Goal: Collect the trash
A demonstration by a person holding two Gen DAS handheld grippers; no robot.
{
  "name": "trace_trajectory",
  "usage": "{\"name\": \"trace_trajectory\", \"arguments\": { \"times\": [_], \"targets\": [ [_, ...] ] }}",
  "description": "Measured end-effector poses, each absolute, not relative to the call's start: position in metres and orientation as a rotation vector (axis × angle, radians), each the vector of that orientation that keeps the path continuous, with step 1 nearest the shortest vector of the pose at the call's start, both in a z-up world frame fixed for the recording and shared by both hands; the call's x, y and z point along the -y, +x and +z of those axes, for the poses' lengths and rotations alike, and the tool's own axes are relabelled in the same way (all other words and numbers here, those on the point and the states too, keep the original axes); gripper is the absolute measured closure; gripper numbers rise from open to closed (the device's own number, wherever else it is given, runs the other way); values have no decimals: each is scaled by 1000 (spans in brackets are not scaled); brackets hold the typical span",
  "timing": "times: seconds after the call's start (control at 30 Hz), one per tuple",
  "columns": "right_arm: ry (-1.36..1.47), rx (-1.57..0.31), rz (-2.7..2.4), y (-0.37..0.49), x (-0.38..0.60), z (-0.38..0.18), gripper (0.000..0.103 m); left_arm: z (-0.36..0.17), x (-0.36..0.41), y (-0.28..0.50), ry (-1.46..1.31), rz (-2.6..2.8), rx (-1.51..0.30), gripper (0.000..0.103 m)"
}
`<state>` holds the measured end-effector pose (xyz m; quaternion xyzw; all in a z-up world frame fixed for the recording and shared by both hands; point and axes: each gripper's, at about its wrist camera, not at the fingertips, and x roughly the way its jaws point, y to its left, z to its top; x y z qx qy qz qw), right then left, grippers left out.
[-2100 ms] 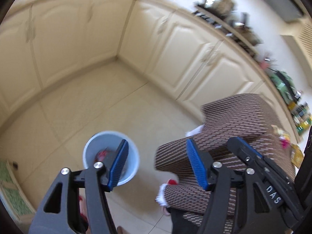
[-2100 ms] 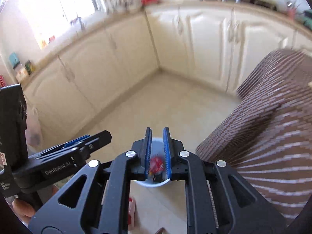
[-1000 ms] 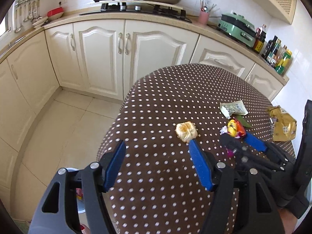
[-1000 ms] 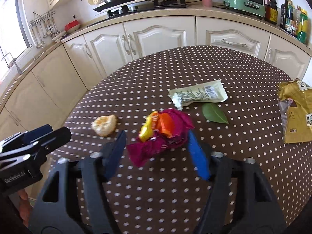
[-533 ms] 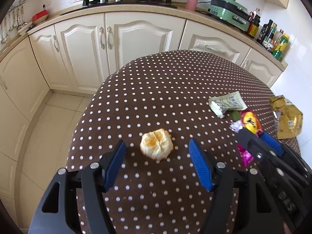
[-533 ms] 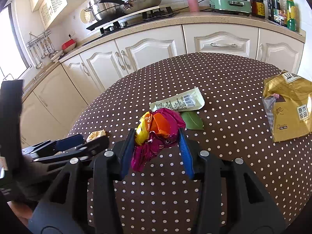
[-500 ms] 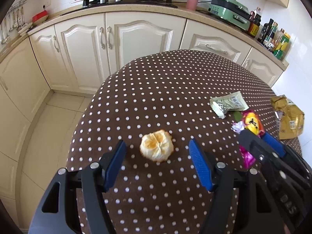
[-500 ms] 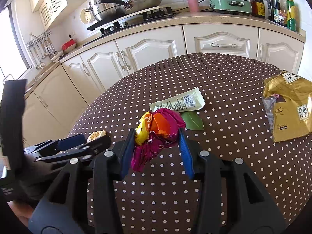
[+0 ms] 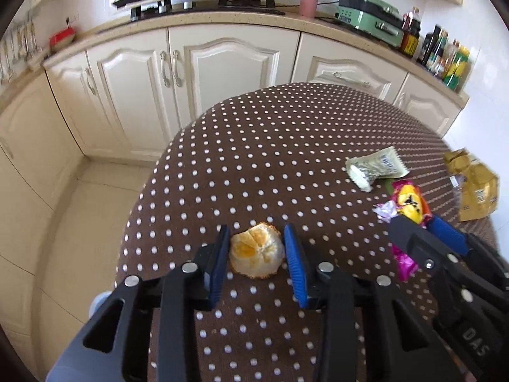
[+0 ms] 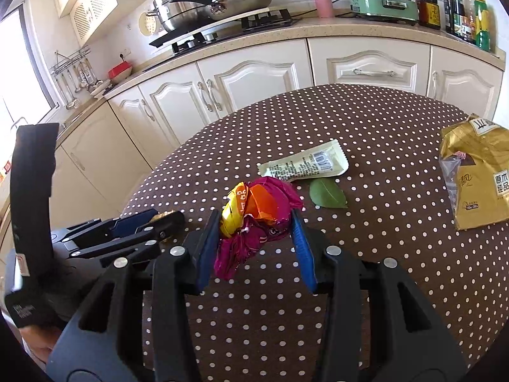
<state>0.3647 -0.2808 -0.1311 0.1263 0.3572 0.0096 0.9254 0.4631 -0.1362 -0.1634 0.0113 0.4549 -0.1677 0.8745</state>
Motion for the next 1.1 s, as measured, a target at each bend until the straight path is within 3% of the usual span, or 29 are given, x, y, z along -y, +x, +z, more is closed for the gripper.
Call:
{"name": "trace_trajectory", "arguments": {
  "times": [0.37,0.67,0.9,1.1],
  "targets": [
    [173,-705,114,348,215,-109,60,-142,47,423,-135,-335,-901,69],
    [104,-717,273,334,105,-102,60,-146,-61,376,-232,-258,-861,69],
    [59,-775,405,338,9,-125,60,-186,-162,350,-268,-106,-888,69],
    [18,-904,483,347,-61,-191,60,-257,-229,343,-326,2,-987,69]
  ]
}}
